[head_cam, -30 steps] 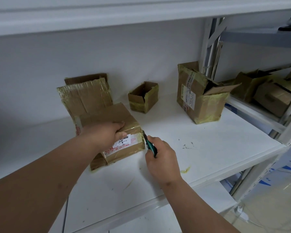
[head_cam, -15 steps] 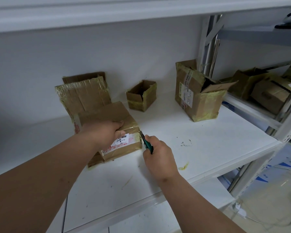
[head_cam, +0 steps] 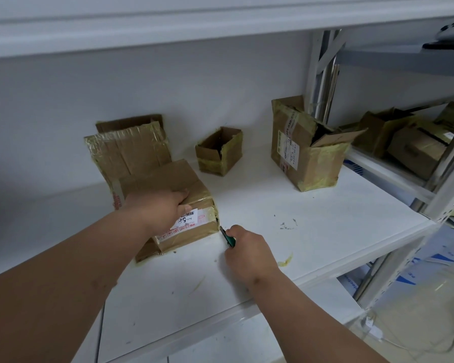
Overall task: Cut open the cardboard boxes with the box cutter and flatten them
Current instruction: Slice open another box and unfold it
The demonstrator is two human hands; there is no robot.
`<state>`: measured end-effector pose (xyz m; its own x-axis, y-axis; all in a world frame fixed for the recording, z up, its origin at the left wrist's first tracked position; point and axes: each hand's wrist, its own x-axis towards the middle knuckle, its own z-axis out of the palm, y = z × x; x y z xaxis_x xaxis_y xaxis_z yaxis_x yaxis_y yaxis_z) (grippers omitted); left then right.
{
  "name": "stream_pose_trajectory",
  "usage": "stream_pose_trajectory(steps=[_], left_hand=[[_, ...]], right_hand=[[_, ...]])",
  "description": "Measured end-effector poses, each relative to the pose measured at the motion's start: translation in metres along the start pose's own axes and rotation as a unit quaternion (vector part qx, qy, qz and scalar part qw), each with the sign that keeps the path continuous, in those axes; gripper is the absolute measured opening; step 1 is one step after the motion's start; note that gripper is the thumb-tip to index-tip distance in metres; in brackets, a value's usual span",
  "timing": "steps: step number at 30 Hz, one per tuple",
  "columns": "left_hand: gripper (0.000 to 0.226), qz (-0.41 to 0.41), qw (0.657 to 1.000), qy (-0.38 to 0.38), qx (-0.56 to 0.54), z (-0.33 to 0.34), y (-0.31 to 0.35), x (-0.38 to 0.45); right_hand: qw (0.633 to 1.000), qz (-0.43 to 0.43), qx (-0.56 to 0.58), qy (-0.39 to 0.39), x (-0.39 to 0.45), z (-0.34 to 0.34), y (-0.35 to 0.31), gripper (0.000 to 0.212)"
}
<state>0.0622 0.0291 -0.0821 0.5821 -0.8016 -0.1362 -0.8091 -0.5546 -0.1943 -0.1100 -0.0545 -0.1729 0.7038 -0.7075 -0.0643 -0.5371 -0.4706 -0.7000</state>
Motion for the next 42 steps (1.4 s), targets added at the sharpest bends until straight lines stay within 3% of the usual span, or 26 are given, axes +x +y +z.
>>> stream_pose_trajectory(steps=[8,13,19,21,23,26,28,32,37,39,42], left_hand=[[0.049,0.044,0.999,0.011,-0.018,0.005,-0.016,-0.003],[0.063,0.087,0.993,-0.01,-0.085,0.009,-0.031,-0.014],[0.065,0.078,0.991,0.001,-0.105,0.01,-0.033,-0.027],[0.047,0.087,0.985,0.014,-0.147,0.008,-0.036,-0.031],[0.012,0.095,0.982,0.033,-0.162,0.007,-0.038,-0.035],[0.019,0.086,0.984,0.089,-0.13,0.016,-0.047,-0.043],[0.023,0.064,0.983,0.088,-0.151,0.02,-0.058,-0.047],[0.047,0.008,0.982,0.077,-0.172,0.021,-0.077,-0.061],[0.049,-0.048,0.983,0.133,-0.118,0.047,-0.099,-0.075],[0.045,-0.059,0.978,0.12,-0.16,0.054,-0.098,-0.08],[0.067,-0.064,0.977,0.1,-0.176,0.056,-0.095,-0.085]], right_hand=[[0.997,0.009,0.071,0.04,-0.002,-0.007,0.009,0.04],[0.984,0.065,0.143,0.083,0.01,-0.017,0.013,0.039],[0.998,0.064,0.009,-0.004,0.023,-0.016,0.007,0.045],[0.998,0.045,-0.034,-0.005,0.024,-0.014,0.007,0.038],[0.995,0.02,-0.096,-0.004,0.026,-0.011,0.007,0.031],[0.968,0.007,-0.25,0.017,0.021,-0.012,0.002,0.041],[0.962,0.011,-0.27,0.033,0.017,-0.012,0.0,0.058],[0.986,-0.036,-0.157,0.05,0.02,-0.005,-0.011,0.057],[0.996,-0.074,0.045,-0.018,0.027,0.023,-0.036,0.051],[0.992,-0.079,0.091,-0.026,0.027,0.031,-0.049,0.039],[0.985,-0.063,0.158,0.007,0.026,0.041,-0.062,0.016]])
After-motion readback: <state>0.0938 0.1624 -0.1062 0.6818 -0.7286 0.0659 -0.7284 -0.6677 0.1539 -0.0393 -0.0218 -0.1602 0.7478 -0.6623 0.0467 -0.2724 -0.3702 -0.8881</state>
